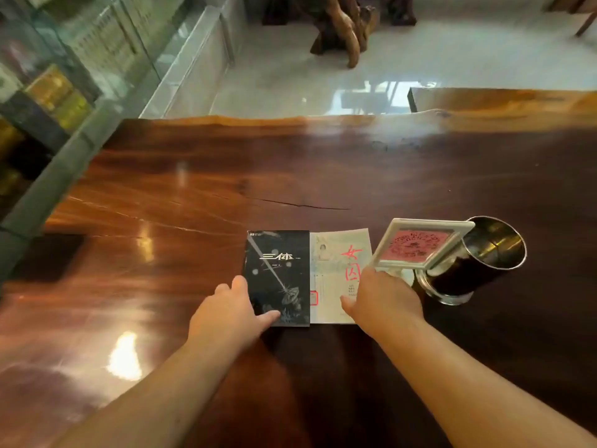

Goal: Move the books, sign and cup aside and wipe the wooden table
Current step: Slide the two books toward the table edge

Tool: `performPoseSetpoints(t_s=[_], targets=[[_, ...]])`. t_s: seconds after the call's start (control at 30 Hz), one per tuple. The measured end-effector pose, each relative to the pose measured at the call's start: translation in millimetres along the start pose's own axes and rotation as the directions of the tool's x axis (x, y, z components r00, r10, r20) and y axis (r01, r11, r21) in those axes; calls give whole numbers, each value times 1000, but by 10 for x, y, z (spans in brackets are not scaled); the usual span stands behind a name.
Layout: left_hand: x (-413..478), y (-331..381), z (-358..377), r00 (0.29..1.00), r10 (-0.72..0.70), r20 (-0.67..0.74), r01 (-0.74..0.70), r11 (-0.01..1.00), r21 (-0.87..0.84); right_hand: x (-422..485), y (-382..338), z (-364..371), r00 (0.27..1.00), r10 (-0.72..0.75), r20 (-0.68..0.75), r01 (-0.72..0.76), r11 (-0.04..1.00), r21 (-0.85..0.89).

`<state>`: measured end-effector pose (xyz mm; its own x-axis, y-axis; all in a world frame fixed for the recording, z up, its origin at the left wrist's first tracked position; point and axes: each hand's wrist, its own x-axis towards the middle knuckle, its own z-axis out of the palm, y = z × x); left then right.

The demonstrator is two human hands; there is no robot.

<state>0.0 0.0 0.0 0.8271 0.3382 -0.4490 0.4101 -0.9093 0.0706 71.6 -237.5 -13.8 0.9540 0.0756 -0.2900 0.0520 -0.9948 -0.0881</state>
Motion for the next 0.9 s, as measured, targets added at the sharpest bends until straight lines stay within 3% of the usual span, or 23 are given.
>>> performPoseSetpoints(t_s=[0.23, 0.37, 0.5, 0.57, 0.7, 0.77, 0.83, 0.9], targets=[[180, 89, 269, 988, -155, 27, 157, 974, -165, 98, 97, 259, 997, 45, 70, -55, 987, 148], [255, 137, 293, 969, -243, 37, 244, 931, -272, 141, 98, 354, 986, 147, 78, -162, 954, 252], [378, 92, 266, 932, -330, 150, 362, 857, -368, 175, 149, 445, 954, 267, 137, -299, 887, 352], [409, 52, 266, 923, -318, 217, 380, 845, -375, 186, 178, 466, 927, 300, 227, -368, 846, 385], [486, -74, 324, 951, -202, 233, 287, 859, -423, 187, 246, 455, 923, 228, 309, -355, 812, 463], [496, -201, 345, 952, -140, 272, 289, 702, -651, 160, 272, 454, 917, 224, 331, -376, 765, 523], [472, -414, 317, 954, -56, 293, 278, 526, -804, 102, 249, 472, 898, 220, 381, -432, 603, 671], [411, -705, 255, 966, 10, 259, 226, 462, -857, 7, 144, 458, 889, 200, 411, -456, 436, 776]])
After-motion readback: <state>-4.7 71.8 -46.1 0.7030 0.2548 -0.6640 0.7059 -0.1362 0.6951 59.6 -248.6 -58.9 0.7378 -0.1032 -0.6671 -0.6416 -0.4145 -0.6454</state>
